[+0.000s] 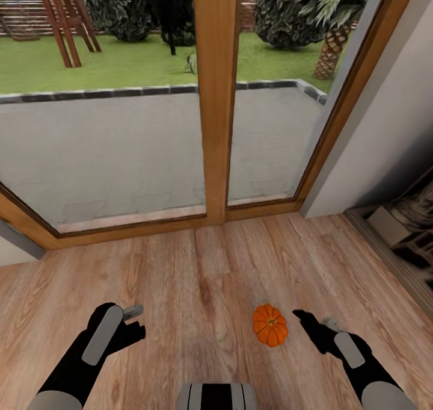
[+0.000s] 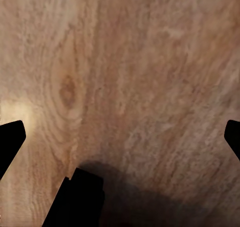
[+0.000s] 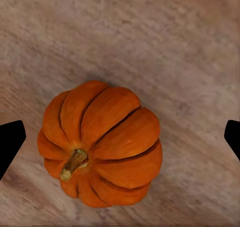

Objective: Place each of the two pumpkins and all three candles from the living room inside a cabinet in the living room (use any cabinet), then make sure every cabinet is closed, and position the cauldron so it is next to a table in the living room.

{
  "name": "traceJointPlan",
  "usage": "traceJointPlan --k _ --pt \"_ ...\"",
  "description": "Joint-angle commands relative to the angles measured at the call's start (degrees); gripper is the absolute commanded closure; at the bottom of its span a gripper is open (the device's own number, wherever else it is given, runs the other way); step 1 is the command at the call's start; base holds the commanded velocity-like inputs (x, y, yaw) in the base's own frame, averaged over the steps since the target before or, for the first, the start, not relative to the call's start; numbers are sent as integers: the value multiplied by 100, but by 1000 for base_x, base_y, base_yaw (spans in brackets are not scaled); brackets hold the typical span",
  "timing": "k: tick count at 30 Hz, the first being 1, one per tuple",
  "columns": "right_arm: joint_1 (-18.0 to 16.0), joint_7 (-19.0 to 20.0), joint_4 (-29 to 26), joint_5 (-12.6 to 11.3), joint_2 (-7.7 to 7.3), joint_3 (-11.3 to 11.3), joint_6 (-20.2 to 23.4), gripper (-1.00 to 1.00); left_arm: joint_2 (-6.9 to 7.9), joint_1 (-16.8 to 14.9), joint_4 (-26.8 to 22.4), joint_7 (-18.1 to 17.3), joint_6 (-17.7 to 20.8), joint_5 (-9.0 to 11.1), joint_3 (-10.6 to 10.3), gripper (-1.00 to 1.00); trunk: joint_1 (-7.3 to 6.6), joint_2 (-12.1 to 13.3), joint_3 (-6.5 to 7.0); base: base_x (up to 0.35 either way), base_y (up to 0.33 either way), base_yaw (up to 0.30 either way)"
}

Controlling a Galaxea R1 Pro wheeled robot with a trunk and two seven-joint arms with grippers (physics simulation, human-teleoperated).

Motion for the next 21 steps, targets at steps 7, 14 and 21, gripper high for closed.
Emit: traceJointPlan --k 7,14,21 --pt "-3 75 42 2 0 -27 32 -100 6 -4 -5 57 5 55 -19 -100 17 -11 -160 0 0 0" --pt "2 249 45 2 -3 -30 28 -100 1 -2 -5 57 5 49 -19 -100 35 -21 -315 0 0 0" --pt "14 686 42 2 -6 -42 27 -100 -11 -2 -5 57 5 48 -19 -100 53 -30 -470 0 0 0"
